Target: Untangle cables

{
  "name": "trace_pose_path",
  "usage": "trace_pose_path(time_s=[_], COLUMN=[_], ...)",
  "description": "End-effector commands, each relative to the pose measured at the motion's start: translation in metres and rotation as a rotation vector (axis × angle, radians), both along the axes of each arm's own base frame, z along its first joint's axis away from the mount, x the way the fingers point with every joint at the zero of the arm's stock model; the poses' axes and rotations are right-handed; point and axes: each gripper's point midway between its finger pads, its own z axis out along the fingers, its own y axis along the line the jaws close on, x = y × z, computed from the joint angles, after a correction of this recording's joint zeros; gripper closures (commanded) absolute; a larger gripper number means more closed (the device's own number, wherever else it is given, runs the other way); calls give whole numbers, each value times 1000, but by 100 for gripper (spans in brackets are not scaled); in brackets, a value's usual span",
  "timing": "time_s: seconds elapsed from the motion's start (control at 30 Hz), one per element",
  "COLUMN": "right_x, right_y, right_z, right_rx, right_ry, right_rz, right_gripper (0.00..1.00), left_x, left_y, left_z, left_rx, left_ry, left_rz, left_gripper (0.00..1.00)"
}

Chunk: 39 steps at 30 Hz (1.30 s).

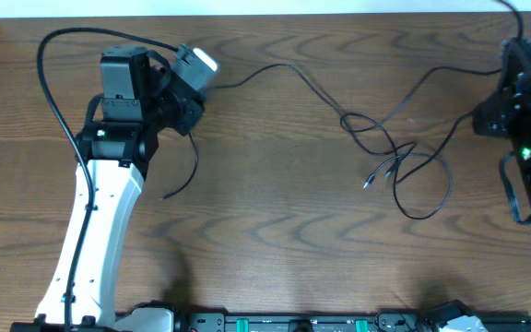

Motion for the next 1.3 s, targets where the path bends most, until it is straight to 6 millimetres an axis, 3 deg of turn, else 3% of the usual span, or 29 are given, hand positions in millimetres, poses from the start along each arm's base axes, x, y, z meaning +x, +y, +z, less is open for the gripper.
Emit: trace_pose_path(time_s=[0.0,0.1,0.2,0.27,0.4,0.5,0.63,0.83,0.93,1.03,1.17,1.27], right_x=[13,19,20,20,18,14,-1,-52,-83,-127,-178,-198], right_y=[4,6,7,8,7,4,-24,-95,-125,-157,-183,-191], right_z=[-14,-20,-21,-20,-18,-16,-7,4,10,22,35,41], right_rx=[-37,-45,-44,-43,-41,-42,-61,-127,-153,-153,-103,-45], right_ry=[50,72,74,72,65,61,29,7,-9,-58,-133,-182], right_rz=[-1,-1,3,7,6,1,-132,-504,-676,-890,-1105,-1173], right_gripper=[99,99,99,99,99,99,99,99,99,99,99,99], left_x=[-27,-51,-75,-83,-96,-93,-80,-57,-47,-42,-41,-41], left_y=[-50,-76,-101,-114,-139,-152,-158,-171,-177,-180,-180,-180], left_z=[12,16,18,9,-25,-63,-110,-146,-149,-148,-148,-148], left_rx=[-185,-283,-360,-367,-310,-202,-56,30,26,23,23,23], left_ry=[41,93,146,198,275,315,355,323,284,259,253,253], left_rz=[-234,-375,-508,-545,-654,-686,-655,-641,-645,-646,-646,-646], left_gripper=[42,32,32,32,37,44,47,47,47,47,47,47])
